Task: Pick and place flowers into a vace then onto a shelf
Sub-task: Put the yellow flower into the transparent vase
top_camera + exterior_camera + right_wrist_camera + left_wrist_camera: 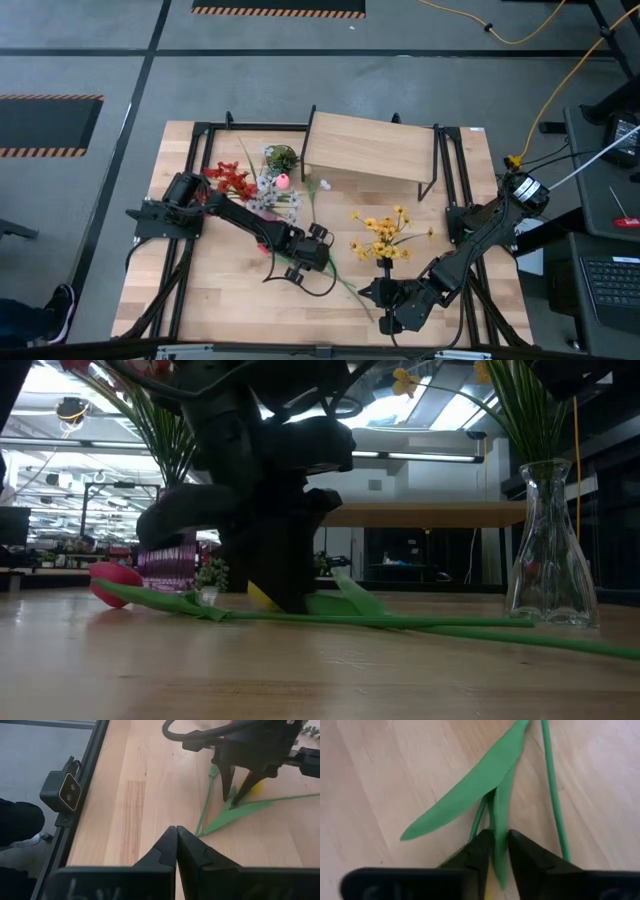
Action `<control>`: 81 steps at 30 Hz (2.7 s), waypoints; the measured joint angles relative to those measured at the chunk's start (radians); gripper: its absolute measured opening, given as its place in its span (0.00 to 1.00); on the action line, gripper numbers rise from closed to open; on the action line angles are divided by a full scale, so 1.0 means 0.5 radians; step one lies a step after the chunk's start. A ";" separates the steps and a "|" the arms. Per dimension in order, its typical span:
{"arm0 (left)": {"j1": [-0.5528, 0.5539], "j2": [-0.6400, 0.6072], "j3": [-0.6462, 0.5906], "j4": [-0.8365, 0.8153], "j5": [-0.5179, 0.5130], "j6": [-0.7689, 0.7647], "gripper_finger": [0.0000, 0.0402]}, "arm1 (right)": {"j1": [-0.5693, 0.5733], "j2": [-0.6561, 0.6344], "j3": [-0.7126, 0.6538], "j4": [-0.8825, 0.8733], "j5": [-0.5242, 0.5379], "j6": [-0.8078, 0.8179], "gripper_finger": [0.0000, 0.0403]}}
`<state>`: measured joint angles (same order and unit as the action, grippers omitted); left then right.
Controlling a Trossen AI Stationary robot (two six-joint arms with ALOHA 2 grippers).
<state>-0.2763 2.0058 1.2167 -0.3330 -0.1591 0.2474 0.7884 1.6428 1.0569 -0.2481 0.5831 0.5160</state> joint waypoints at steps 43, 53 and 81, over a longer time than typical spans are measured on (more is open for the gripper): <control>-0.918 -0.154 0.328 0.257 -2.001 1.086 0.01 | 0.120 0.000 0.039 0.323 0.001 0.005 0.02; -0.935 -0.154 0.328 0.506 -2.044 1.737 0.01 | 0.084 0.000 0.040 0.448 -0.001 0.006 0.03; -0.867 -0.156 0.328 0.979 -2.160 2.460 0.01 | -0.107 0.163 0.040 0.563 -0.002 -0.007 0.33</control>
<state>-0.7097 1.9278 1.3808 0.1566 -1.2392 1.4774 0.7349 1.7245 1.0771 0.0335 0.5819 0.5125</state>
